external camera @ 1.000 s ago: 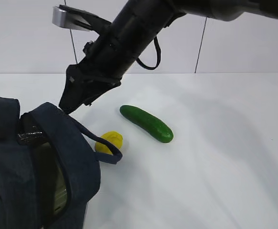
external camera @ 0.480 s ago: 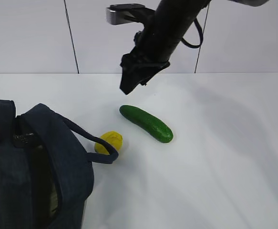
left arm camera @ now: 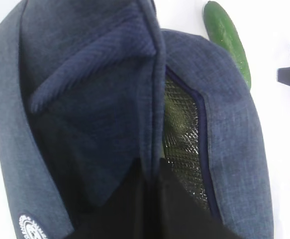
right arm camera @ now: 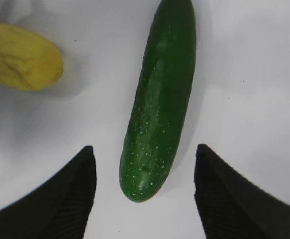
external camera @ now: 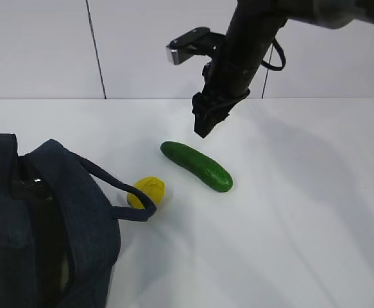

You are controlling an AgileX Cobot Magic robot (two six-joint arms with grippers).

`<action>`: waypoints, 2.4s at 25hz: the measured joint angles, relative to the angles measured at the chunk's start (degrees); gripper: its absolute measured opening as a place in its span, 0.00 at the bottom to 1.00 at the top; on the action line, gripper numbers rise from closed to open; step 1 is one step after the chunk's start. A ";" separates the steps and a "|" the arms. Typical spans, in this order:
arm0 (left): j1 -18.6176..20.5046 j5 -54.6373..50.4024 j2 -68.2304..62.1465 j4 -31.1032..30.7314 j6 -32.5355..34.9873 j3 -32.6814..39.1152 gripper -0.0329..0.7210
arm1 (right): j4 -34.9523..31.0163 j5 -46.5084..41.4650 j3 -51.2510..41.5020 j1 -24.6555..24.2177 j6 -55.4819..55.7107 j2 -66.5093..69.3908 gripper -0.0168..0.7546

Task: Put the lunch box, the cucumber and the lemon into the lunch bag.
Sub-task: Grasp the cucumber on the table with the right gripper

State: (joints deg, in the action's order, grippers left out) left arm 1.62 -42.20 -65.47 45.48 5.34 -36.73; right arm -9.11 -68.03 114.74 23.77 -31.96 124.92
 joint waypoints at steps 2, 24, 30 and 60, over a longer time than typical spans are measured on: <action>0.13 -0.13 0.00 0.00 0.21 0.00 0.04 | -0.11 0.00 0.00 0.00 -3.15 1.67 0.64; 0.13 -1.59 0.00 0.43 1.18 0.00 0.04 | -5.05 10.77 0.00 0.10 -13.61 7.30 0.76; 0.13 -1.69 0.00 0.53 1.19 0.00 0.04 | -2.05 10.47 0.00 0.10 -12.29 9.66 0.76; 0.13 -1.86 0.00 1.31 1.29 0.00 0.04 | -0.49 7.30 0.08 0.10 -9.83 12.29 0.57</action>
State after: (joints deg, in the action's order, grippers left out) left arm 1.75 -44.05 -65.47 46.79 6.63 -36.73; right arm -9.60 -60.73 114.82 23.87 -41.79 137.21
